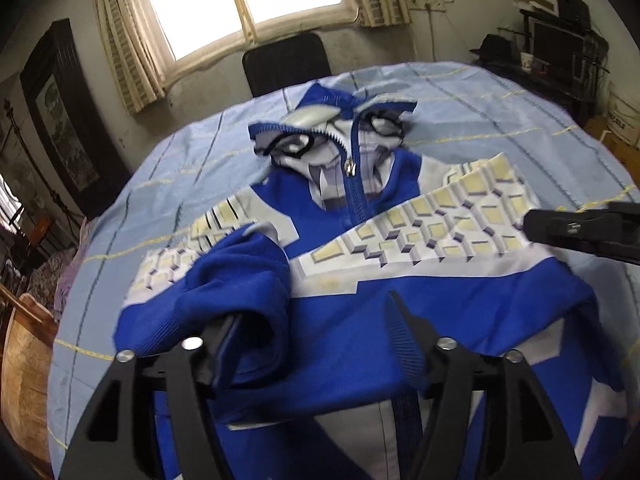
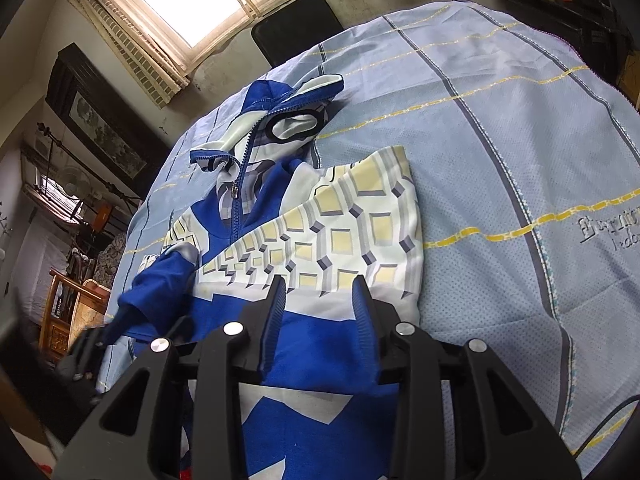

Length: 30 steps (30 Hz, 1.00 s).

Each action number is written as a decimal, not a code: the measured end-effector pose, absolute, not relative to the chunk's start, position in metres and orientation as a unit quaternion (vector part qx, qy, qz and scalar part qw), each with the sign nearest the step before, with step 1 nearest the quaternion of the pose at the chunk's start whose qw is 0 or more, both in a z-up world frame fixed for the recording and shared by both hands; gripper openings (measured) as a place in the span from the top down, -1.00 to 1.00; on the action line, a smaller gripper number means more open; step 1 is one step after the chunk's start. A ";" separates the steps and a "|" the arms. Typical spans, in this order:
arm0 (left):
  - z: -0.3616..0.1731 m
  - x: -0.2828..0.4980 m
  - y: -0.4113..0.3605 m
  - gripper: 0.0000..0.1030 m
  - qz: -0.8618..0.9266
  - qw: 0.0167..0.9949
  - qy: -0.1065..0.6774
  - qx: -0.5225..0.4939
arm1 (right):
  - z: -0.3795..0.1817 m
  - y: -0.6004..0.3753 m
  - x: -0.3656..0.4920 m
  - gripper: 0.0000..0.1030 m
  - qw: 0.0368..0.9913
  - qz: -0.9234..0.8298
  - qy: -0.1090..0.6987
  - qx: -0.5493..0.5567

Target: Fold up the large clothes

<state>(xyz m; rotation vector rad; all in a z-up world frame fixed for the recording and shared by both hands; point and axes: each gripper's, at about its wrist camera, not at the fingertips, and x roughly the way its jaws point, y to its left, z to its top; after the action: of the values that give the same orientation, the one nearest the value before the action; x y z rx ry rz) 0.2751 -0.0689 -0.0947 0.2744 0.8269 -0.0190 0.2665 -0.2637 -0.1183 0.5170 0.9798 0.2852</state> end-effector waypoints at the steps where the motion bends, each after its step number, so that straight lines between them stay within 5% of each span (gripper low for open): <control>1: -0.087 0.268 -0.064 -0.55 -0.013 0.911 0.390 0.132 | -0.118 -0.263 0.267 0.32 0.841 0.136 0.463 0.243; 5: -0.065 0.243 -0.036 -0.86 0.008 0.926 0.350 0.141 | -0.117 -0.259 0.265 0.32 0.845 0.143 0.458 0.235; 18: -0.099 0.234 0.060 -0.86 0.068 0.901 0.393 0.170 | -0.084 -0.160 0.241 0.12 0.868 0.245 0.422 0.088; 30: -0.118 0.269 0.111 -0.88 0.036 0.897 0.439 0.029 | -0.084 -0.019 0.236 -0.01 0.874 0.248 0.381 -0.174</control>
<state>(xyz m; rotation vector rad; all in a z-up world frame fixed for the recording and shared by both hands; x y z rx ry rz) 0.2689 0.1114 -0.1184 0.0600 0.9088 0.0748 0.2365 -0.0193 -0.0839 -0.3631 0.7955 0.5184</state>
